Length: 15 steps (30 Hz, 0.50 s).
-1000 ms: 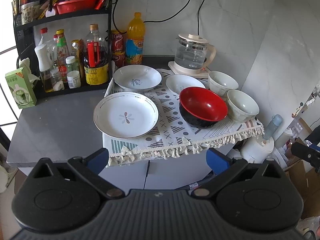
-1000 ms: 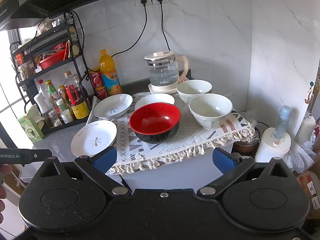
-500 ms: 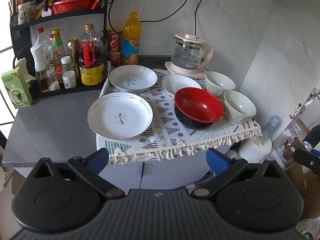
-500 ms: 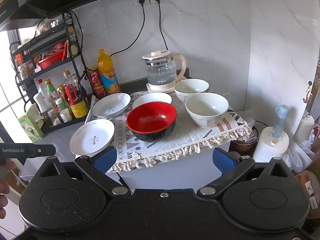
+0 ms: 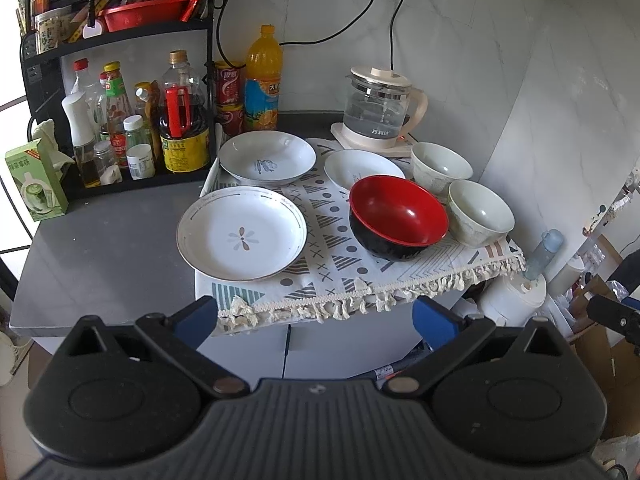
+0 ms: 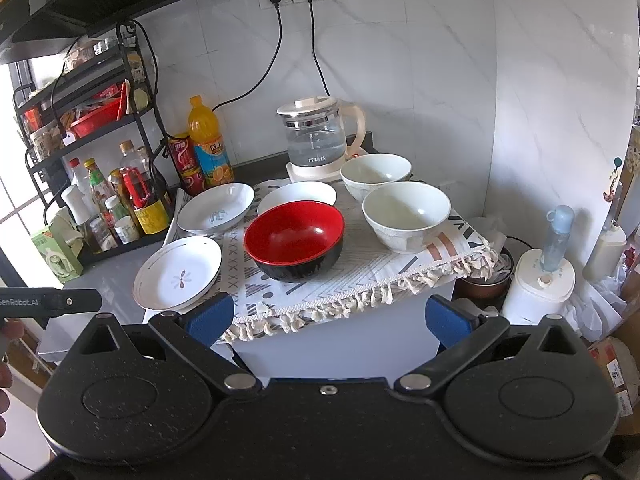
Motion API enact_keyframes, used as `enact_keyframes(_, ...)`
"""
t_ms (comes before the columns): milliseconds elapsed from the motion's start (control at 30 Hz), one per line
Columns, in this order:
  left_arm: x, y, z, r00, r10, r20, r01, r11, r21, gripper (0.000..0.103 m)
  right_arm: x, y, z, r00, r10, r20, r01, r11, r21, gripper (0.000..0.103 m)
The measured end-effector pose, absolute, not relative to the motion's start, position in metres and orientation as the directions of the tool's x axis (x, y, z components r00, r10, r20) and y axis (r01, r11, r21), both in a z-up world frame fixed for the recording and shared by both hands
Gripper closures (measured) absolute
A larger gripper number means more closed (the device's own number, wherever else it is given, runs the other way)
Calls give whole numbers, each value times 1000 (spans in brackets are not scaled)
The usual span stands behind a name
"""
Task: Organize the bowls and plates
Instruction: 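Move both tools toward the table of plates and bowls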
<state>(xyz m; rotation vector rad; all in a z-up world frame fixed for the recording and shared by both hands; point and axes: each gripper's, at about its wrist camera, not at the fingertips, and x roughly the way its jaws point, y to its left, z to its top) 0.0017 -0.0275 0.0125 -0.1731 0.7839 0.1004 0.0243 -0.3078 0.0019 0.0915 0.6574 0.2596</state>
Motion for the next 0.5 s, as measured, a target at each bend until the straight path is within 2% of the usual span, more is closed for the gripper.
enact_keyframes(500, 8, -14, 10, 692, 39, -721, -179, 977, -119, 0, 33, -304, 0, 759, 251, -600, -202, 968, 149, 0)
